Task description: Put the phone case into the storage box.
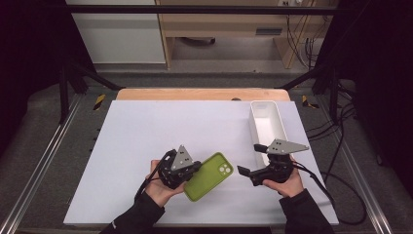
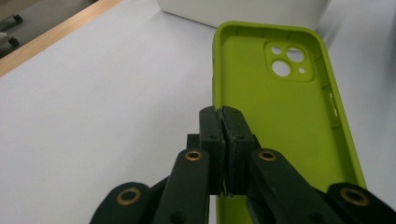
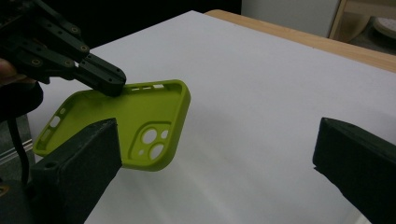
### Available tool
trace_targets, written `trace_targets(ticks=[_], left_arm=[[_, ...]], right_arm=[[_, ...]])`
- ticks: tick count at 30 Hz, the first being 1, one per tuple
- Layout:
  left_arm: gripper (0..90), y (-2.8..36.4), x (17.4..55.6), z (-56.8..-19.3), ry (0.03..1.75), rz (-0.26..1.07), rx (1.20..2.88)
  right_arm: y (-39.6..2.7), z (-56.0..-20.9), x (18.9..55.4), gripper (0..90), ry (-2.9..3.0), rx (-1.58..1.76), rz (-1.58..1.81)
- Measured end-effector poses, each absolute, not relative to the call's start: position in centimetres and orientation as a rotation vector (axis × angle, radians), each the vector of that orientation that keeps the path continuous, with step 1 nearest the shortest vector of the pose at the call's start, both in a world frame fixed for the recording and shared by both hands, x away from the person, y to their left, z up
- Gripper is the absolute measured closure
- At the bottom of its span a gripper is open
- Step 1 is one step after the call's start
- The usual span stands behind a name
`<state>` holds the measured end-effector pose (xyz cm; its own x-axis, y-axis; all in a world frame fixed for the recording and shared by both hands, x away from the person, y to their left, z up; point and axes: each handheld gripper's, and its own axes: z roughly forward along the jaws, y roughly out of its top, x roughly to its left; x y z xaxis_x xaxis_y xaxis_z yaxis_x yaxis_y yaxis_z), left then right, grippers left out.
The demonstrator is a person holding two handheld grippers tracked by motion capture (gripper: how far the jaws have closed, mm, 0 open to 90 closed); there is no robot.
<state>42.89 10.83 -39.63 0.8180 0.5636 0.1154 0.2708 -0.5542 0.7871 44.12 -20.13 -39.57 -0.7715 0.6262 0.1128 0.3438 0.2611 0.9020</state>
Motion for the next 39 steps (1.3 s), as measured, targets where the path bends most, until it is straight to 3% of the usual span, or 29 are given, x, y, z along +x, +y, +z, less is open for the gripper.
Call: trace_targets(ticks=[30,39], left_arm=[[88.0,9.7,42.2,-39.8,0.554,0.443,2.195],[88.0,9.3,42.0,-39.9,0.527,0.449,2.207]], right_arm=[[-17.2,-40.2,45.2,3.3,2.394,0.938,1.463],[-16.7,-40.8,45.5,7.9,2.455,0.952,1.448]])
